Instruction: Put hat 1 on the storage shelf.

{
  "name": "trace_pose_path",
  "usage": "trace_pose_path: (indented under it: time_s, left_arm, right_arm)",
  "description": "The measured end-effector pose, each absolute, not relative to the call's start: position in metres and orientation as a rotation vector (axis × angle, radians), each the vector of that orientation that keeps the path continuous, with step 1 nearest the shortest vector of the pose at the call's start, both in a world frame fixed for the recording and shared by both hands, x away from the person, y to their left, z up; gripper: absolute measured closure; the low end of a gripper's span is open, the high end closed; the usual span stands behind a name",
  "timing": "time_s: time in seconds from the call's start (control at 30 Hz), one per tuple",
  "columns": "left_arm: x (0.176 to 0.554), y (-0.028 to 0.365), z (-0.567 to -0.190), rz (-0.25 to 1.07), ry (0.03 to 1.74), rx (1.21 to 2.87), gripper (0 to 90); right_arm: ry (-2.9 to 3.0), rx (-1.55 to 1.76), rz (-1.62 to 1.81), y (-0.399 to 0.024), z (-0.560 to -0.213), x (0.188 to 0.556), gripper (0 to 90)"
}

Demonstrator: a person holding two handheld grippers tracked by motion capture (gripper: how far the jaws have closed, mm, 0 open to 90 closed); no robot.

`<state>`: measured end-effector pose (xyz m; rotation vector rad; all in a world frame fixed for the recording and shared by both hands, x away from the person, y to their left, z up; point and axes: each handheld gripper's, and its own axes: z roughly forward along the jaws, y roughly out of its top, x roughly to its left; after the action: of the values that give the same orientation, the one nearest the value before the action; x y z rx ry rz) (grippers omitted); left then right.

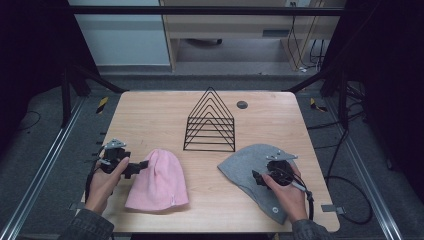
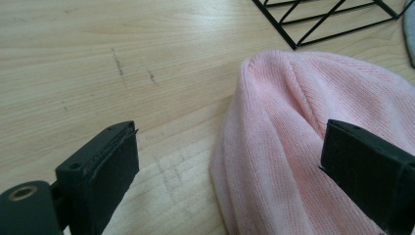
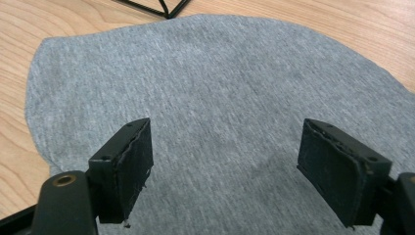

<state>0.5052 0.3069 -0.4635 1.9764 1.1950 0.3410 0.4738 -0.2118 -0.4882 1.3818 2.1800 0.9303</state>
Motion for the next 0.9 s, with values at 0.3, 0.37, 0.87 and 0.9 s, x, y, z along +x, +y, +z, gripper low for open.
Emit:
trace_pose_path:
  time_s: [0.3,0.37,0.87,0.9]
  left_arm:
    - [0.495,0.291,-0.457,0.387,1.084,2.028,9.2]
    - [0.498,0.285,-0.456,0.374,1.065,2.050,10.6]
    - [0.522,0.272,-0.457,0.419,1.054,2.138,20.7]
    - [0.521,0.273,-0.457,0.408,1.061,2.123,20.7]
  right_arm:
    - [2.170,1.307,0.874,-0.211,-0.488,0.470,28.0]
    - [2.172,1.312,0.874,-0.212,-0.489,0.471,32.2]
    - [2.169,1.321,0.844,-0.212,-0.488,0.471,31.1]
    - [2.169,1.321,0.844,-0.212,-0.488,0.471,31.1]
